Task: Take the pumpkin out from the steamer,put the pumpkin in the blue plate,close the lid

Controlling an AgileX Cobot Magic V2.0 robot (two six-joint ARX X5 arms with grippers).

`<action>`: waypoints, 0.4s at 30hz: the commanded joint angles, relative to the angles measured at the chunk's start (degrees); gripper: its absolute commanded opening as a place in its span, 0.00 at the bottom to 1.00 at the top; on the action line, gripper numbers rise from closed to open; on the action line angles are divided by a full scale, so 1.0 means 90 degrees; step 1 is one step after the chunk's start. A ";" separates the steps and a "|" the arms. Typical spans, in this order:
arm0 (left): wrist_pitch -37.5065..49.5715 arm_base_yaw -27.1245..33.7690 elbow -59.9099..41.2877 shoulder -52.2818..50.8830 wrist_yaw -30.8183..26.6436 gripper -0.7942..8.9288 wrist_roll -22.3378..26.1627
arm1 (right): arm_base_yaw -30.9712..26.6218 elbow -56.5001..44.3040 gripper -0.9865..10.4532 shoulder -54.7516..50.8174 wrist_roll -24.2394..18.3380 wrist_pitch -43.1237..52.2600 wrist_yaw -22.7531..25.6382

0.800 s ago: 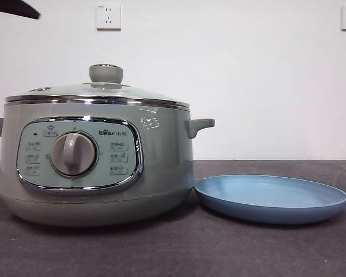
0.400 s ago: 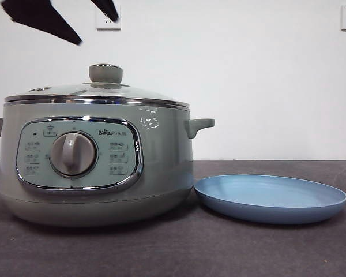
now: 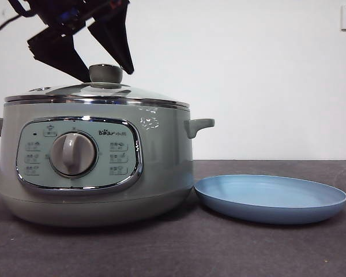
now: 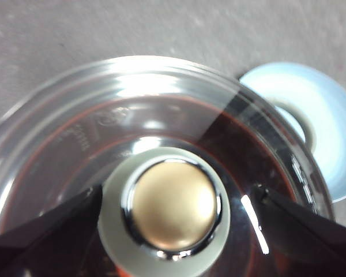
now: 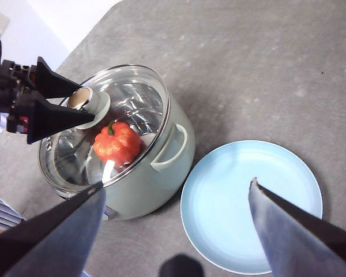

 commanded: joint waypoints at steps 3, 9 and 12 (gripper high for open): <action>-0.0022 -0.0131 -0.0019 0.0015 -0.0437 0.37 0.0211 | 0.0017 0.0007 0.45 -0.0002 0.0036 0.0007 0.0017; -0.0109 -0.0143 -0.0019 0.0015 -0.0437 0.07 0.0442 | 0.0017 0.0007 0.44 -0.0002 0.0036 0.0007 0.0017; -0.0104 -0.0143 -0.0019 0.0012 -0.0442 0.07 0.0442 | 0.0017 0.0007 0.44 -0.0002 0.0012 0.0007 0.0015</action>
